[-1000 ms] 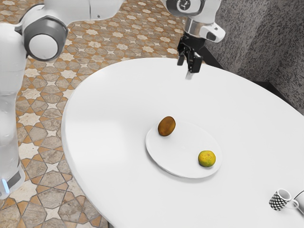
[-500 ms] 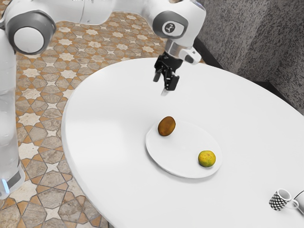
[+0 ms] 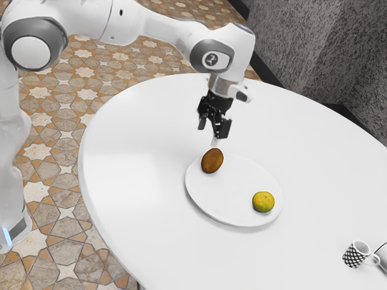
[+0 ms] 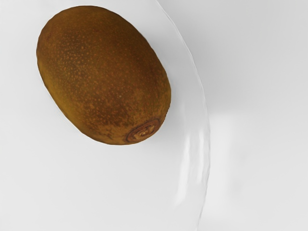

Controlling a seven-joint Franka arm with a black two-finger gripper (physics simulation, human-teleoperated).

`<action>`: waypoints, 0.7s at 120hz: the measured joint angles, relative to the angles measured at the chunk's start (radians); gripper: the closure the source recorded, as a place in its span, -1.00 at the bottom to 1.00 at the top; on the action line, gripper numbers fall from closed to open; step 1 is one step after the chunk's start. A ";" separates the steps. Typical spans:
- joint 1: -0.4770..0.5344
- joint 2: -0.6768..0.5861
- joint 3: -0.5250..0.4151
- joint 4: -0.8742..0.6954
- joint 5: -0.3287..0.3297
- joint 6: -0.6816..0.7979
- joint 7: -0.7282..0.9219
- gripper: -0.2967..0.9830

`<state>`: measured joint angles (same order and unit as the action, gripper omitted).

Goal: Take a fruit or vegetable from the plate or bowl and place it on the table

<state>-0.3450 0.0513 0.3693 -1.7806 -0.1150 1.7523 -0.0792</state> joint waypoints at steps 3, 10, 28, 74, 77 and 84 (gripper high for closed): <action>-0.009 0.005 0.000 0.000 -0.001 0.006 -0.003 -0.54; -0.023 0.018 0.000 0.000 -0.004 0.021 -0.009 -0.54; -0.020 0.027 0.003 0.000 -0.011 0.062 -0.052 -0.54; -0.007 0.042 0.021 -0.001 -0.016 0.091 -0.202 -0.54; -0.008 0.043 0.021 -0.001 -0.016 0.092 -0.209 -0.54; -0.013 0.045 0.022 -0.001 -0.016 0.093 -0.224 -0.54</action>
<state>-0.3576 0.0962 0.3914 -1.7814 -0.1313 1.8454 -0.3035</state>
